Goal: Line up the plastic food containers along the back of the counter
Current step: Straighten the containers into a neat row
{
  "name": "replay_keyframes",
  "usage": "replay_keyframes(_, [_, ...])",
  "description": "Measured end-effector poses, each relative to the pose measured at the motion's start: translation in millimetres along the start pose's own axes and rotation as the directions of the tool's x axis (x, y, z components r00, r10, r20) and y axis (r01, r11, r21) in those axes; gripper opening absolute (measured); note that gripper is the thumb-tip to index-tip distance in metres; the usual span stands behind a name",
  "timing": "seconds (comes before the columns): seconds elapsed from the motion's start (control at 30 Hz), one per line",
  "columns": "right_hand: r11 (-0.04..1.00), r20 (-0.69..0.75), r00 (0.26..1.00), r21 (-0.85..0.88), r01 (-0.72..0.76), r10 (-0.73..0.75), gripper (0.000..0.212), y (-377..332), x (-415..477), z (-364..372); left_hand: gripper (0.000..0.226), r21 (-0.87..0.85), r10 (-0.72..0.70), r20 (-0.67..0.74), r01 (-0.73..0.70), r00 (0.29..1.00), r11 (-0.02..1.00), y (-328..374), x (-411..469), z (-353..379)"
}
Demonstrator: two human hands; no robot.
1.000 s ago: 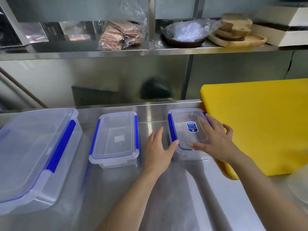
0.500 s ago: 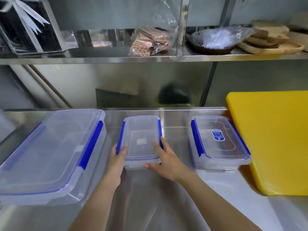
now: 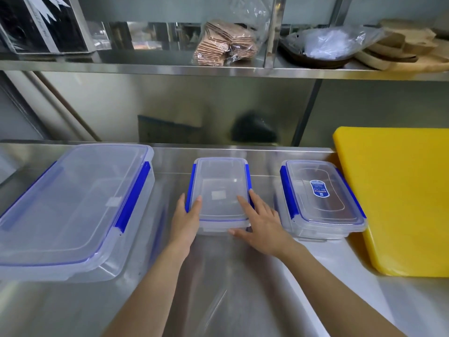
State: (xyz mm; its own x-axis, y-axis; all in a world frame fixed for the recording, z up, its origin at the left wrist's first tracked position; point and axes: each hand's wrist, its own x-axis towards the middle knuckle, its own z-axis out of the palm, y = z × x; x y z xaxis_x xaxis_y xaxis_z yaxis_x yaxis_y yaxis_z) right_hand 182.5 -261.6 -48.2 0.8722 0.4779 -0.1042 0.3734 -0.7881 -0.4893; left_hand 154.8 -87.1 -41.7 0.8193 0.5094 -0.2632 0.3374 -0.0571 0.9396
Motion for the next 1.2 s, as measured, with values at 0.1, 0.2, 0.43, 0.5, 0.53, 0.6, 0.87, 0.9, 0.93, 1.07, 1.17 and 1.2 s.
replay_keyframes(0.1, [0.998, -0.135, 0.991, 0.056, 0.004, 0.004, 0.083, -22, 0, -9, 0.068, 0.141, 0.097, -0.027, -0.093, 0.995, 0.986, 10, -9, -14])
replay_keyframes(0.2, [0.976, -0.288, 0.957, 0.213, 0.041, 0.022, 0.069, -39, 1, -15, 0.053, 0.305, 0.375, -0.128, -0.323, 0.918, 0.896, 40, -25, -30])
replay_keyframes(0.43, [0.826, -0.017, 0.999, 0.563, -0.022, 0.039, 0.077, -118, 42, 33, 0.056, 0.714, 0.388, -0.324, -0.046, 0.863, 0.699, 24, 49, -160])
replay_keyframes(0.5, [0.791, 0.018, 0.999, 0.611, -0.034, 0.028, 0.083, -122, 45, 38, 0.064, 0.768, 0.301, -0.355, 0.093, 0.885, 0.634, 16, 62, -176])
replay_keyframes(0.53, [0.770, 0.032, 0.999, 0.636, -0.043, 0.030, 0.085, -126, 46, 40, 0.068, 0.785, 0.267, -0.362, 0.137, 0.893, 0.604, 11, 65, -182])
replay_keyframes(0.6, [0.727, 0.065, 0.997, 0.683, -0.071, 0.036, 0.086, -132, 48, 43, 0.076, 0.802, 0.209, -0.328, 0.155, 0.921, 0.576, 1, 69, -188])
replay_keyframes(0.87, [0.745, 0.071, 0.992, 0.654, -0.127, 0.106, 0.088, -132, 46, 49, 0.071, 0.746, 0.172, -0.231, 0.061, 0.958, 0.663, 7, 67, -164])
replay_keyframes(0.9, [0.737, 0.049, 0.992, 0.665, -0.120, 0.116, 0.087, -129, 45, 50, 0.071, 0.746, 0.171, -0.227, 0.058, 0.959, 0.663, 8, 65, -159])
replay_keyframes(0.93, [0.733, 0.036, 0.991, 0.670, -0.117, 0.126, 0.087, -127, 43, 50, 0.071, 0.744, 0.171, -0.231, 0.061, 0.958, 0.665, 8, 63, -154])
replay_keyframes(1.07, [0.718, 0.045, 0.991, 0.684, -0.124, 0.128, 0.085, -122, 43, 49, 0.068, 0.752, 0.184, -0.262, 0.081, 0.947, 0.654, 10, 56, -145])
replay_keyframes(1.17, [0.704, 0.041, 0.990, 0.699, -0.124, 0.134, 0.084, -115, 41, 48, 0.067, 0.761, 0.193, -0.256, 0.075, 0.947, 0.644, 9, 53, -141])
replay_keyframes(1.2, [0.700, 0.039, 0.990, 0.704, -0.125, 0.137, 0.084, -114, 39, 47, 0.067, 0.768, 0.196, -0.253, 0.073, 0.947, 0.636, 9, 52, -139])
